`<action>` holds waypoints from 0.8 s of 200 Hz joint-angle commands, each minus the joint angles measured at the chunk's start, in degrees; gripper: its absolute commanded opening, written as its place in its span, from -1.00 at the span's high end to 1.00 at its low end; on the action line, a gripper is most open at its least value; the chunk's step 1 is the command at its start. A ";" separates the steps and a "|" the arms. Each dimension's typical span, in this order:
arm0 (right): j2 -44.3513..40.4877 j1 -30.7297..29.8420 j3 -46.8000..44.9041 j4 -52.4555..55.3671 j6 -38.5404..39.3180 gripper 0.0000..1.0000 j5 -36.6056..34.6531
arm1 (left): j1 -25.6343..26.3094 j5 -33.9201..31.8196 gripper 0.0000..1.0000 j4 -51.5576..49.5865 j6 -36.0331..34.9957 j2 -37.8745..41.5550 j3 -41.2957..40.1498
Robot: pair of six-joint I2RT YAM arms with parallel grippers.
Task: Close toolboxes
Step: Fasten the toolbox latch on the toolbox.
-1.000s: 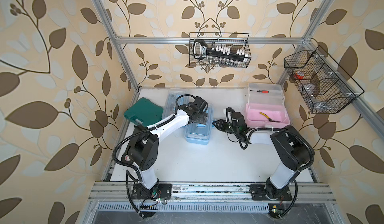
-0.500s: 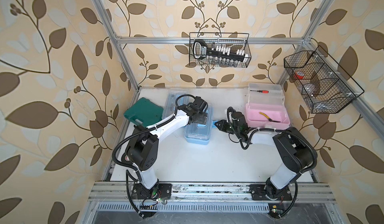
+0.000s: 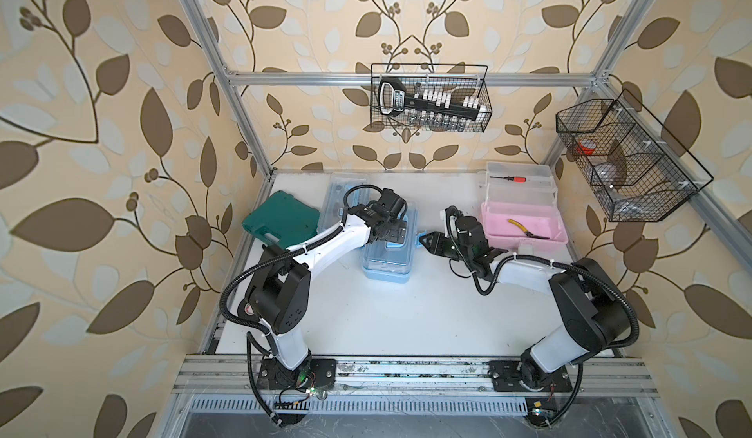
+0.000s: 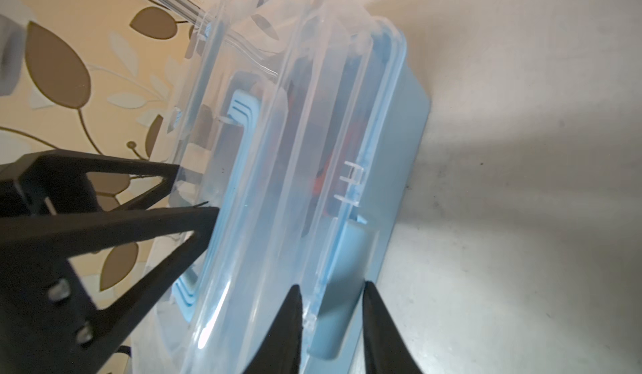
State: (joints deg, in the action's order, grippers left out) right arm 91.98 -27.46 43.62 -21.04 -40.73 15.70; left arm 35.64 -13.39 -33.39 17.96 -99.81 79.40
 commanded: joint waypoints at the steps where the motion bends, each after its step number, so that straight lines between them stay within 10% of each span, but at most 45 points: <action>1: -0.32 -0.57 1.92 -1.72 0.85 0.35 2.30 | 1.23 3.98 -0.98 -4.96 -1.16 -1.36 -1.59; 160: 0.78 0.89 0.59 -8.55 -3.56 0.34 4.27 | 1.24 3.80 -0.98 -4.76 -1.11 -0.72 -2.50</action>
State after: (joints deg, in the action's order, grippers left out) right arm 91.90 -26.92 44.16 -27.20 -42.74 18.74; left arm 35.64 -12.58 -33.23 17.96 -99.81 79.31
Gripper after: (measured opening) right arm 0.360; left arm 0.989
